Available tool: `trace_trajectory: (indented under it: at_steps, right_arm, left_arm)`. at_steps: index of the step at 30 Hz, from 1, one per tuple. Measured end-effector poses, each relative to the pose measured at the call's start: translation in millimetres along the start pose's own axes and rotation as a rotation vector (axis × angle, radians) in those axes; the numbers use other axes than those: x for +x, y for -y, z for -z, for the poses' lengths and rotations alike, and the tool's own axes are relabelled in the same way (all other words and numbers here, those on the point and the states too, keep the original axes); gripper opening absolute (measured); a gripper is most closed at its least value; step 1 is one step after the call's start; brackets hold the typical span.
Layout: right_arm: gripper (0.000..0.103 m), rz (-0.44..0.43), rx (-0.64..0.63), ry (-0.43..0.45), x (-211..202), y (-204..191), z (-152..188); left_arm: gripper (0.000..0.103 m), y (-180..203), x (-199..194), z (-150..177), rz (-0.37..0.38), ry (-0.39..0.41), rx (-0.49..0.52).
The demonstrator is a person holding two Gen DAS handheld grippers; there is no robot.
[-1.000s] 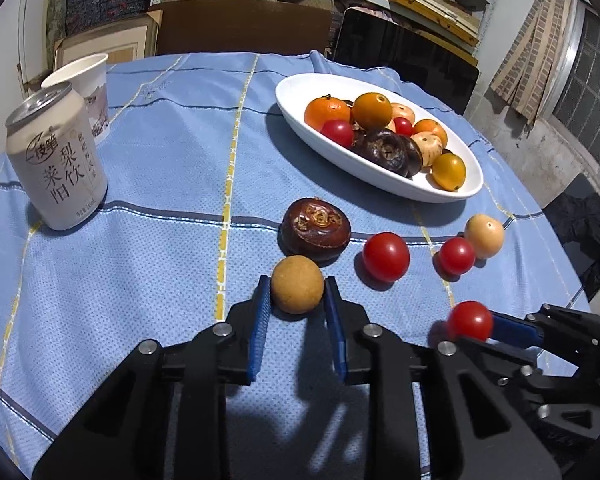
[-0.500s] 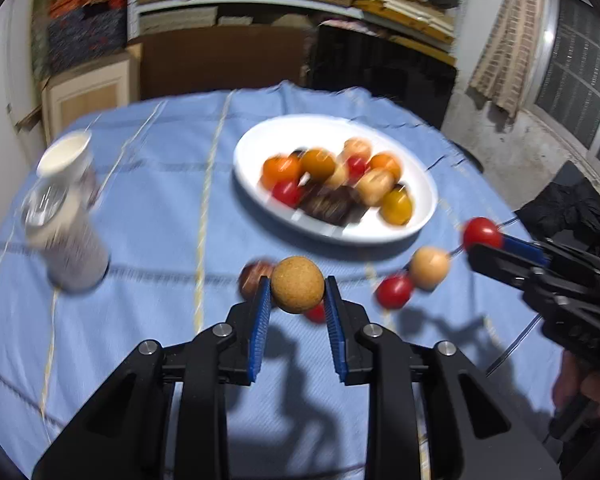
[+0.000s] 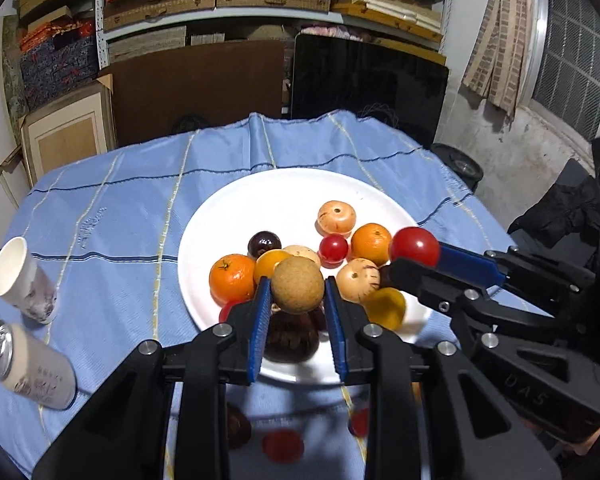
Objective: Organize fruits
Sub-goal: 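Place the tan fruit on the plate with the left tool while the right places the tomato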
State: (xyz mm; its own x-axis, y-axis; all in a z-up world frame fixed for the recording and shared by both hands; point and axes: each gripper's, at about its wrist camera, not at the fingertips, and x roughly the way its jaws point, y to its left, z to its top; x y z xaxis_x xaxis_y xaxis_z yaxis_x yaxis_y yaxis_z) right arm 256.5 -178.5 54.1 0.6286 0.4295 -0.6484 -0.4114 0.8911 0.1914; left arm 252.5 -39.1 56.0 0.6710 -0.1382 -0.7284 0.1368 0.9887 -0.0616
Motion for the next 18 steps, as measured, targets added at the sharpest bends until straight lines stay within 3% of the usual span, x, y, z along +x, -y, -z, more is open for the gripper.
trace_trajectory:
  at_steps: [5,9,10,12,16,18]
  right_arm:
    - [0.029,0.004,0.042,-0.029,25,14,-4]
    - [0.031,0.006,0.094,-0.048,41,26,-6]
    - [0.032,0.007,0.113,-0.049,42,30,-5]
    - [0.033,0.01,0.15,-0.036,39,37,-4]
    - [0.047,0.005,0.155,-0.013,25,40,3]
    - [0.049,0.001,0.148,-0.008,16,37,7]
  left_arm:
    - [0.026,-5,33,-9,-0.015,-0.042,-0.025]
    - [0.028,-3,44,-14,-0.036,-0.027,-0.028]
    - [0.032,-4,46,-15,-0.044,-0.03,-0.039]
    - [0.056,-7,46,-16,-0.063,-0.023,-0.067]
    - [0.066,-13,36,-15,-0.051,0.013,-0.084]
    - [0.068,-12,31,-14,-0.048,0.019,-0.078]
